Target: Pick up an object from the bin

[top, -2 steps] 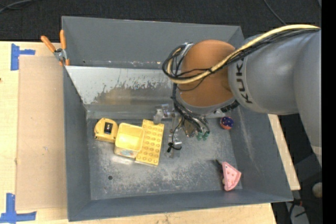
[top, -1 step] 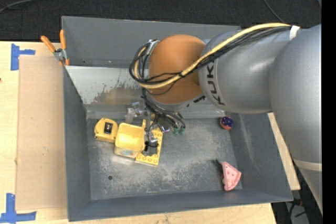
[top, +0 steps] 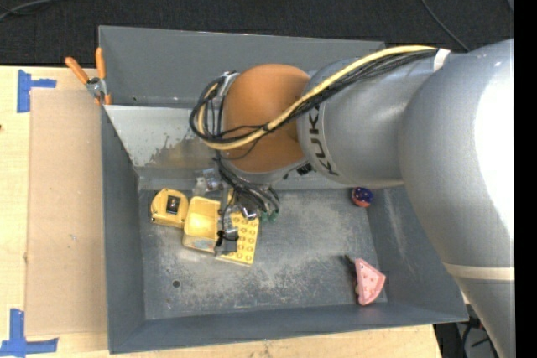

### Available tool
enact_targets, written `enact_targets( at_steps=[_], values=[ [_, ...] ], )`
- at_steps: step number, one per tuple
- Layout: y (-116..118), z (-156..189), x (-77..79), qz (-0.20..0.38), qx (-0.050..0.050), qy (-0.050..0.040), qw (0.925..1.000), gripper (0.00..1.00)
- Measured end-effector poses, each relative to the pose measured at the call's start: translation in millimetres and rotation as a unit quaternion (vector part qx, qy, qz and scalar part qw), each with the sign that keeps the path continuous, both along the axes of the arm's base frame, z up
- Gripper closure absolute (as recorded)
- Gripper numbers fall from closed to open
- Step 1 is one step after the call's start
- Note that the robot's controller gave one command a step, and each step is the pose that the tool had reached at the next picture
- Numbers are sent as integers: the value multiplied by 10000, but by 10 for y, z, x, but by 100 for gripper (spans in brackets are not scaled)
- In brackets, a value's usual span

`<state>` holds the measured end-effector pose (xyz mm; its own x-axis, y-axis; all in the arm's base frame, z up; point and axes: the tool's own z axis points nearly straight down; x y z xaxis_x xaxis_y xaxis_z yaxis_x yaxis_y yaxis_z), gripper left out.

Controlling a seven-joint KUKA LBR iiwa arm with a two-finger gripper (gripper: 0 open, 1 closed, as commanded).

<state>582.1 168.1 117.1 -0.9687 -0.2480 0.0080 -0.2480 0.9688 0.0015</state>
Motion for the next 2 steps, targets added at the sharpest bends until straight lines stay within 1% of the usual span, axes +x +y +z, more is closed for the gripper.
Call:
enact_targets(
  at_steps=[1,2],
  values=[
    [-54,-357,74,632,25,-31,9980,0],
    [-50,660,77,599,25,-75,9982,100]
  ],
)
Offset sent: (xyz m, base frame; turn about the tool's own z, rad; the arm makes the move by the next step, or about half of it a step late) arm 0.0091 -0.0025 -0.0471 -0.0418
